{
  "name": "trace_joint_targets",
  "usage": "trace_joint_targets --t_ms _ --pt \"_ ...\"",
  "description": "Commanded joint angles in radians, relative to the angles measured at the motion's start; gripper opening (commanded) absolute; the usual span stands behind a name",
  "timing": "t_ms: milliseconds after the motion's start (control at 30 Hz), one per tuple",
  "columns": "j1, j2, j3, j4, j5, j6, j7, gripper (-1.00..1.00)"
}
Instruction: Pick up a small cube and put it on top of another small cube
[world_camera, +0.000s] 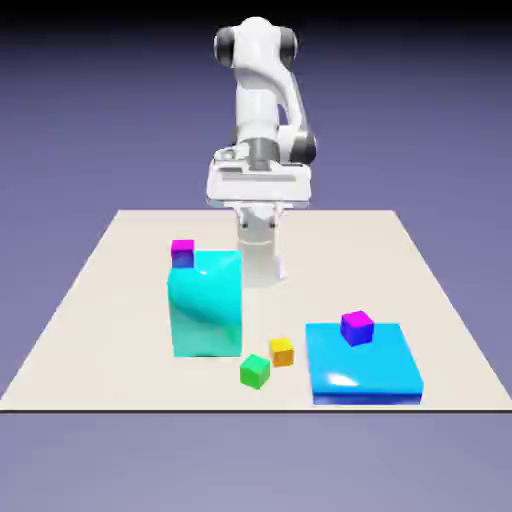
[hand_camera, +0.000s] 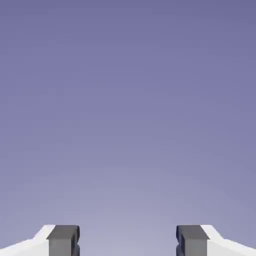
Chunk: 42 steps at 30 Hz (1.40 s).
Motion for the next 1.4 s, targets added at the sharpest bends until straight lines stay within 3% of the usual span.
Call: trace_joint_targets --t_ms 0,667,933,967,1233,1367 --pt "-0.014 0.033 0.026 0.008 -0.044 -0.024 -0.027 0.0" --pt "-0.301 0.688 0.538 0.161 -0.913 -0.494 -0.56 0.0" --pt "-0.264 0.929 0.407 0.248 -1.239 -0.48 -0.342 0.0" --pt "-0.264 0.929 0.407 0.248 -1.239 -0.48 -0.342 -1.0" --pt "-0.301 0.704 0.537 0.166 -0.935 -0.497 -0.555 -1.0" --pt "-0.277 0.72 0.472 0.278 -0.761 -0.612 -0.519 -1.0"
